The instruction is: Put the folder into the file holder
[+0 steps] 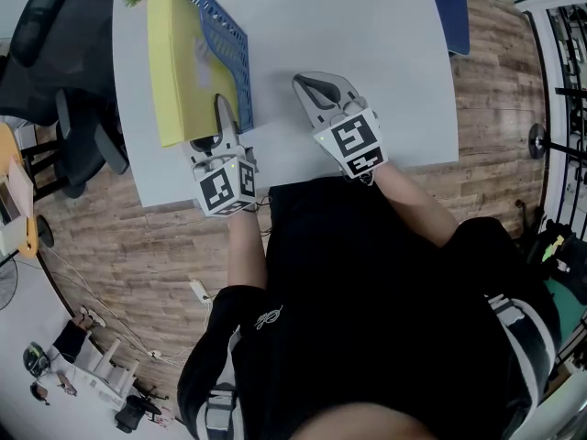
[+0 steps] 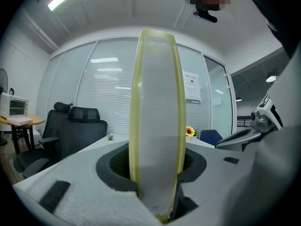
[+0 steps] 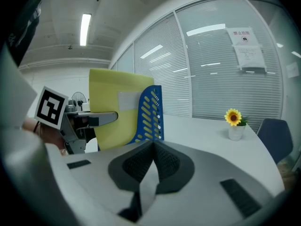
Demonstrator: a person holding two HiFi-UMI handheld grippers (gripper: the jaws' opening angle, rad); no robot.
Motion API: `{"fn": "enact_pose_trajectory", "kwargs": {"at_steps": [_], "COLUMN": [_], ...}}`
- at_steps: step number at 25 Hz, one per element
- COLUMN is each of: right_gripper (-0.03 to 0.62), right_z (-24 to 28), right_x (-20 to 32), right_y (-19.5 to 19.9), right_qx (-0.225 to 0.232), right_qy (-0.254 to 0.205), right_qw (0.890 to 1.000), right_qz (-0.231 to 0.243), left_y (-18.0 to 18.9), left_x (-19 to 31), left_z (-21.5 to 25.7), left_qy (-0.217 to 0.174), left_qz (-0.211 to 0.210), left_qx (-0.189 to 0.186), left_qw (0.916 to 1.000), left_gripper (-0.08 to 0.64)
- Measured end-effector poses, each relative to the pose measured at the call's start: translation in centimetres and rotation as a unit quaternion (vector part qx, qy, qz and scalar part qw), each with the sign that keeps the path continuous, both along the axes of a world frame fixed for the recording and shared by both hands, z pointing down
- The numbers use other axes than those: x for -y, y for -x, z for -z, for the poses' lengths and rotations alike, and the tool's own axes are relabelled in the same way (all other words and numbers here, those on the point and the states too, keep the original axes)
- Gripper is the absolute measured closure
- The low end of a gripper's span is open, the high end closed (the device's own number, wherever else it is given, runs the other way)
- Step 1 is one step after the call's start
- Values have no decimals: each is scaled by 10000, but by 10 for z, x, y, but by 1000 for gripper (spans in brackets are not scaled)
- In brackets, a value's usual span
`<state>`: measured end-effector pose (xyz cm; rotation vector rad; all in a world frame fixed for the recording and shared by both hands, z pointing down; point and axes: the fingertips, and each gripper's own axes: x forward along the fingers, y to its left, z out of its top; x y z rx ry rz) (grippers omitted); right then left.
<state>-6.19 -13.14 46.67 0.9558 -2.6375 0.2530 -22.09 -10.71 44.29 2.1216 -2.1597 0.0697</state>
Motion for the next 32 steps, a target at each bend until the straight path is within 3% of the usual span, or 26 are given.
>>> {"fn": "enact_pose_trajectory", "kwargs": {"at_steps": [32], "right_gripper": [588], "right_z": [0], "right_x": [-5], "right_y": [7], "right_qx": [-33], "right_qy": [-17], "right_qw": [10000], "right_qz": [77], "left_y": [-1], "left_x": [0], "left_z": [-17], "left_qy": [255], "left_qz": [-96], "left_qx": [-32], "left_qw": [9996], "left_gripper": [367]}}
